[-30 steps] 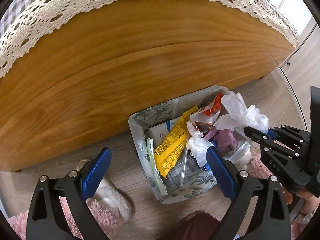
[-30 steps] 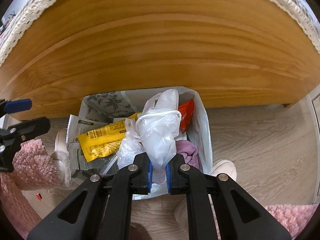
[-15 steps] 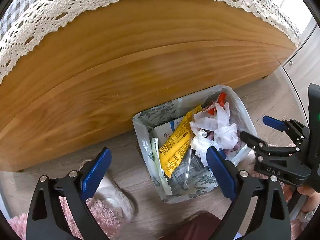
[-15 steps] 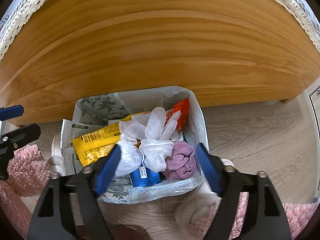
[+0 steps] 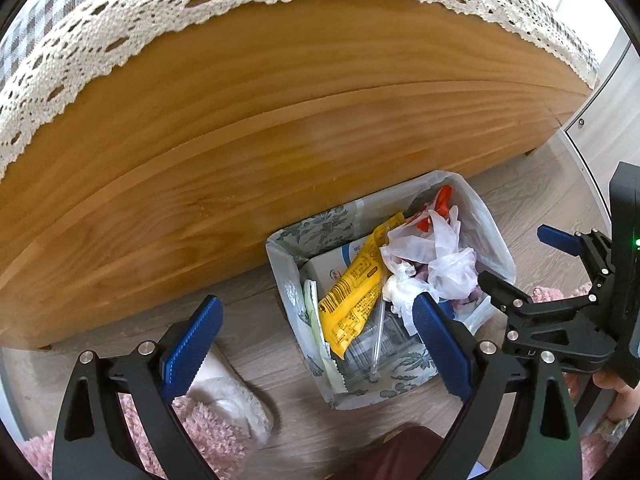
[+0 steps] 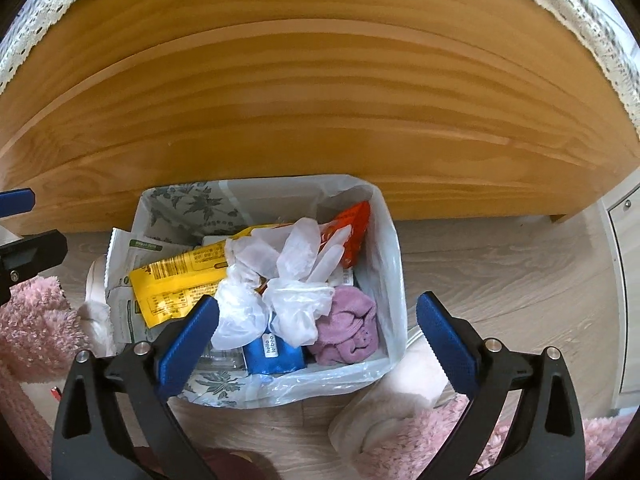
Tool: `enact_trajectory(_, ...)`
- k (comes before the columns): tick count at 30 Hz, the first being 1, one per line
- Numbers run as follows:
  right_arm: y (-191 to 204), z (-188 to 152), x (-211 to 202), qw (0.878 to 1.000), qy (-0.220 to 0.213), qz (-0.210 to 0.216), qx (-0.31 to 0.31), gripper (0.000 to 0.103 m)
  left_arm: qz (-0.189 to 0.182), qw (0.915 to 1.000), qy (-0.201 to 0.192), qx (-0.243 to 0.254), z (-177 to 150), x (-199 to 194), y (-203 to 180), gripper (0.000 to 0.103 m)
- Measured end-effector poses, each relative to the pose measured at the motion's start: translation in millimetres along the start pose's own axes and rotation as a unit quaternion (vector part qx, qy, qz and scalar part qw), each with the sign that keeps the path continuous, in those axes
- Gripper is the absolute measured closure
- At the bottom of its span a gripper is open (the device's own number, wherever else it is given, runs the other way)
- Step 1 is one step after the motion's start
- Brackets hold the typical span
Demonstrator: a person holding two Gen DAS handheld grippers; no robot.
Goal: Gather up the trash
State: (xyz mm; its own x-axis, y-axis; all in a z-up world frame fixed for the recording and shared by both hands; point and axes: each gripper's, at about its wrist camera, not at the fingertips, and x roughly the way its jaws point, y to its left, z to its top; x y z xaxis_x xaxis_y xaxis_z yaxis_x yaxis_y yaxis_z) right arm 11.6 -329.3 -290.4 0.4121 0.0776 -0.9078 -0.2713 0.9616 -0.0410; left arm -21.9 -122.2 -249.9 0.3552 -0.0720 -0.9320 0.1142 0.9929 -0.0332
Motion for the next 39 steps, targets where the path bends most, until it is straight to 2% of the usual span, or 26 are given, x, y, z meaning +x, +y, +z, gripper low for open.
enact_trajectory(11,0,0,-17,0.999,-0.038,-0.020,-0.013,0.008,0.020,0.9990,-0.037,0.015,3,-16,-2,0.011)
enact_trajectory(18,-4,2,-41,0.996,-0.081,-0.028,-0.004,0.008,0.023,0.9956,-0.086,0.029,6,-41,-3,0.011)
enact_trajectory(24,-10,4,-69,0.991,-0.130,-0.025,0.007,0.008,0.013,0.9879,-0.151,0.033,7,-74,-5,0.011)
enact_trajectory(30,-20,8,-105,0.982,-0.186,-0.014,0.020,0.008,0.004,0.9763,-0.216,0.014,12,-117,1,0.007)
enact_trajectory(39,-35,29,-147,0.967,-0.255,-0.007,0.024,0.008,-0.026,0.9664,-0.255,-0.016,38,-145,13,0.007)
